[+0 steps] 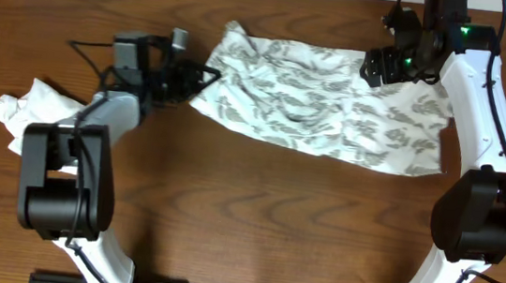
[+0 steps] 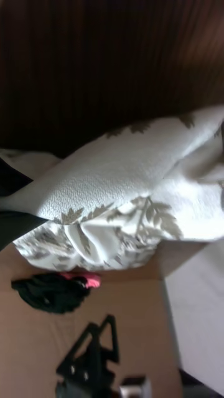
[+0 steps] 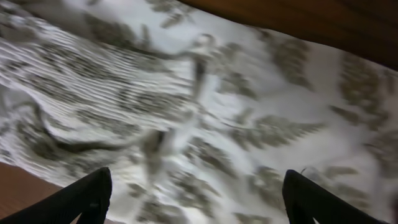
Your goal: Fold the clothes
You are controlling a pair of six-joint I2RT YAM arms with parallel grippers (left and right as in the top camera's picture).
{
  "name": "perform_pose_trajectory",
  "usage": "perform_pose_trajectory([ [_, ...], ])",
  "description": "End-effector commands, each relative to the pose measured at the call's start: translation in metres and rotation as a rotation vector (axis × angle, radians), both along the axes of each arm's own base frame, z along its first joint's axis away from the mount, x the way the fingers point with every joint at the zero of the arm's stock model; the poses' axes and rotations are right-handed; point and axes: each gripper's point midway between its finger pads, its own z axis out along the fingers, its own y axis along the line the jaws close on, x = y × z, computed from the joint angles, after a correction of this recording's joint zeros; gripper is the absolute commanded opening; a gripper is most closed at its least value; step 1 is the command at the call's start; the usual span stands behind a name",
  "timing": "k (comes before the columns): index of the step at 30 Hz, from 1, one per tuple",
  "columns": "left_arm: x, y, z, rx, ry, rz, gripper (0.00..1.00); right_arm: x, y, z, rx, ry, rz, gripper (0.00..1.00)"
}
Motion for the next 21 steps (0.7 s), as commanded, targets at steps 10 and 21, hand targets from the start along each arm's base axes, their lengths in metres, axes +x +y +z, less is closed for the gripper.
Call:
perform_pose_trajectory([
  [10,0.004,0.066,0.117,-0.084,-0.172,0.142,0.06,0.005,-0.033,0.001,-0.098,-0.010,-0.109,0.86],
  [21,-0.010,-0.056,0.195,-0.035,-0.339,0.014,0.06,0.004,-0.100,0.021,-0.010,-0.031,-0.341,0.88],
])
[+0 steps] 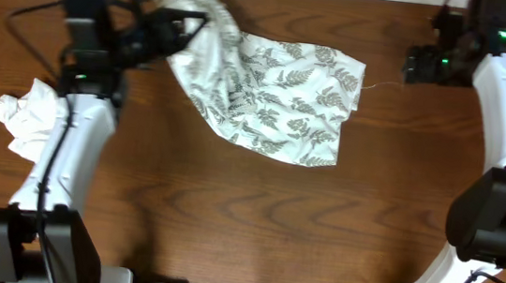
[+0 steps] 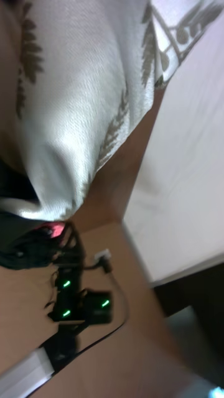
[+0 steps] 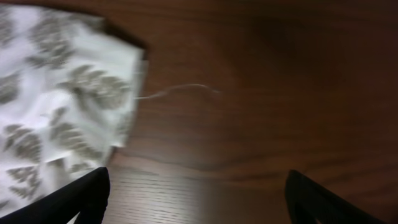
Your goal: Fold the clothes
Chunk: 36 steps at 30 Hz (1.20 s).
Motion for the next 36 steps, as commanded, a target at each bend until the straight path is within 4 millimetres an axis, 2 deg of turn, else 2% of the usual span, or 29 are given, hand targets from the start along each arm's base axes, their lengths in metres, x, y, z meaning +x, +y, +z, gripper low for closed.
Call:
perform_pose_trajectory([
  [1,-0.005,-0.050,-0.004,0.056,0.001,-0.007,0.06,-0.002,-0.008,0.022,0.053,-0.045,-0.055,0.87],
  [5,-0.021,-0.103,-0.065,0.302,0.065,0.009,0.06,-0.003,-0.006,0.023,0.096,-0.047,-0.047,0.85],
  [7,-0.029,-0.127,-0.087,0.396,0.056,-0.011,0.06,-0.003,-0.002,0.024,0.113,-0.049,-0.043,0.85],
  [8,-0.036,-0.147,-0.098,0.444,0.031,-0.040,0.06,-0.002,0.001,0.025,0.133,-0.049,-0.045,0.84],
  [11,-0.049,-0.185,-0.121,0.540,-0.037,-0.075,0.06,-0.002,0.006,0.025,0.153,-0.049,-0.048,0.84],
  [15,-0.057,-0.203,-0.166,0.643,0.001,-0.070,0.06,-0.005,0.009,0.024,0.155,-0.033,-0.045,0.83],
  [18,-0.061,-0.207,-0.187,0.672,0.027,-0.093,0.06,-0.006,0.010,0.024,0.160,-0.028,-0.051,0.83],
  [20,-0.061,-0.207,-0.190,0.675,0.032,-0.094,0.06,-0.006,0.011,0.024,0.166,-0.028,-0.048,0.83],
  [23,-0.058,-0.210,-0.184,0.663,0.019,-0.094,0.06,-0.006,0.011,0.024,0.166,-0.026,-0.048,0.83],
  [25,-0.063,-0.218,-0.180,0.638,0.020,-0.126,0.08,-0.006,0.011,0.024,0.167,-0.026,-0.048,0.83],
  [28,-0.079,-0.229,-0.180,0.615,0.042,-0.188,0.31,-0.006,0.011,0.024,0.168,-0.026,-0.047,0.83],
  [29,-0.084,-0.230,-0.181,0.622,0.054,-0.196,0.45,-0.007,0.011,0.024,0.169,-0.025,-0.047,0.84],
  [30,-0.086,-0.227,-0.180,0.634,0.059,-0.192,0.51,-0.007,0.011,0.023,0.169,-0.024,-0.047,0.84],
  [33,-0.084,-0.214,-0.170,0.685,0.050,-0.148,0.54,-0.008,0.013,0.023,0.169,-0.019,-0.044,0.88],
  [36,-0.076,-0.186,-0.144,0.742,0.029,-0.049,0.56,-0.008,0.018,0.022,0.166,-0.018,-0.026,0.91],
])
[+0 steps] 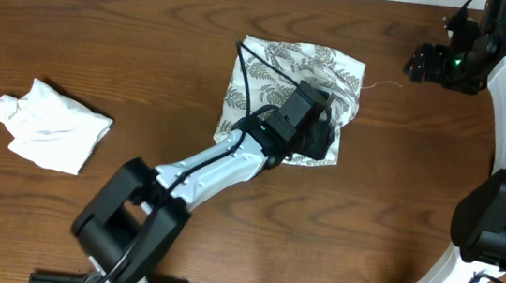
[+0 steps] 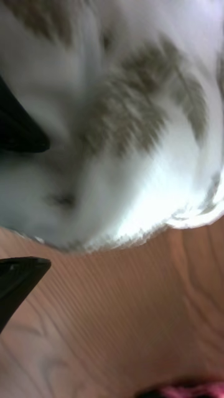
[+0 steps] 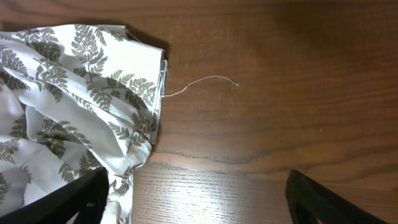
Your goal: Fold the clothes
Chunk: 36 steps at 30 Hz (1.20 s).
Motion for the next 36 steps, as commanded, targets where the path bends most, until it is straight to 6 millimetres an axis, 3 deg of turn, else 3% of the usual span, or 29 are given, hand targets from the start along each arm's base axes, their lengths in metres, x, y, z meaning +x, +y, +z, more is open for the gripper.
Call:
perform_pose_trajectory([
  [1,0.026,0.027,0.072,0.011,-0.183,0.090,0.56,-0.001,0.011,0.017,0.002,-0.038,0.030,0.91],
  [3,0.030,0.048,0.094,0.040,-0.236,0.131,0.56,-0.002,0.019,0.018,0.007,-0.042,0.068,0.91],
  [5,0.033,0.067,0.108,0.067,-0.269,0.168,0.57,-0.003,0.040,0.021,0.044,-0.069,0.181,0.91],
  [8,0.038,0.089,0.109,0.104,-0.262,0.217,0.58,-0.008,0.078,0.027,0.104,-0.107,0.348,0.88],
  [11,0.045,0.107,0.082,0.156,-0.199,0.251,0.51,-0.015,0.113,0.025,0.109,-0.101,0.426,0.79],
  [14,0.047,0.119,0.048,0.221,-0.120,0.265,0.29,-0.023,0.148,0.017,0.121,-0.085,0.486,0.37],
  [16,0.047,0.128,0.021,0.272,-0.056,0.271,0.13,-0.028,0.170,0.004,0.132,-0.058,0.493,0.16],
  [18,0.046,0.137,-0.003,0.314,0.005,0.279,0.06,-0.034,0.183,-0.013,0.123,-0.017,0.479,0.09],
  [22,0.046,0.145,-0.029,0.320,0.081,0.279,0.06,-0.052,0.202,-0.054,0.122,0.064,0.485,0.03],
  [25,0.049,0.154,-0.037,0.330,0.100,0.297,0.06,-0.067,0.206,-0.083,0.114,0.116,0.502,0.02],
  [29,0.045,0.162,-0.042,0.348,0.134,0.304,0.06,-0.065,0.178,-0.112,-0.011,0.140,0.409,0.04],
  [34,0.022,0.163,-0.050,0.361,0.232,0.268,0.05,-0.041,0.116,-0.116,-0.228,0.111,0.228,0.05],
  [36,0.017,0.162,-0.051,0.358,0.255,0.258,0.06,-0.036,0.111,-0.110,-0.206,0.105,0.215,0.06],
])
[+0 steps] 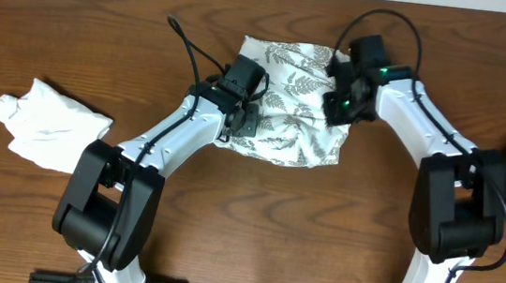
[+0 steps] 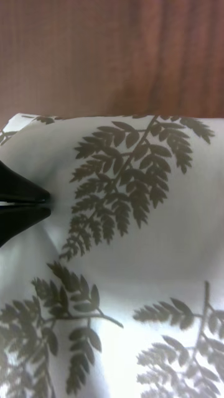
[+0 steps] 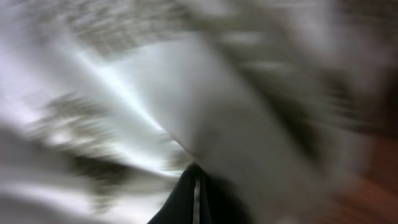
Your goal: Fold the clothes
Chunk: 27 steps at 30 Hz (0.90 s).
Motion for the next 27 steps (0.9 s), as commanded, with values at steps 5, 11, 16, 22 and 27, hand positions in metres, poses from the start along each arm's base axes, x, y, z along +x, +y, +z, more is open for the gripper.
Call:
perform_pose_trajectory([
  [5,-0.007,-0.003,-0.003,-0.023,0.037,-0.022,0.06,0.010,0.013,0.045,0.201,-0.048,0.087,0.13],
  [11,-0.001,-0.006,0.002,-0.038,0.003,-0.023,0.06,-0.026,0.077,0.091,0.507,-0.036,0.344,0.11],
  [16,0.010,-0.008,0.014,-0.063,-0.051,-0.017,0.06,-0.038,0.091,0.074,0.432,-0.003,0.383,0.05],
  [22,0.023,0.003,0.023,-0.080,-0.091,0.019,0.06,-0.061,0.092,0.045,0.358,0.104,0.386,0.03],
  [27,0.029,0.020,0.027,-0.080,-0.097,0.062,0.06,-0.077,0.042,0.009,0.106,0.223,0.251,0.01],
])
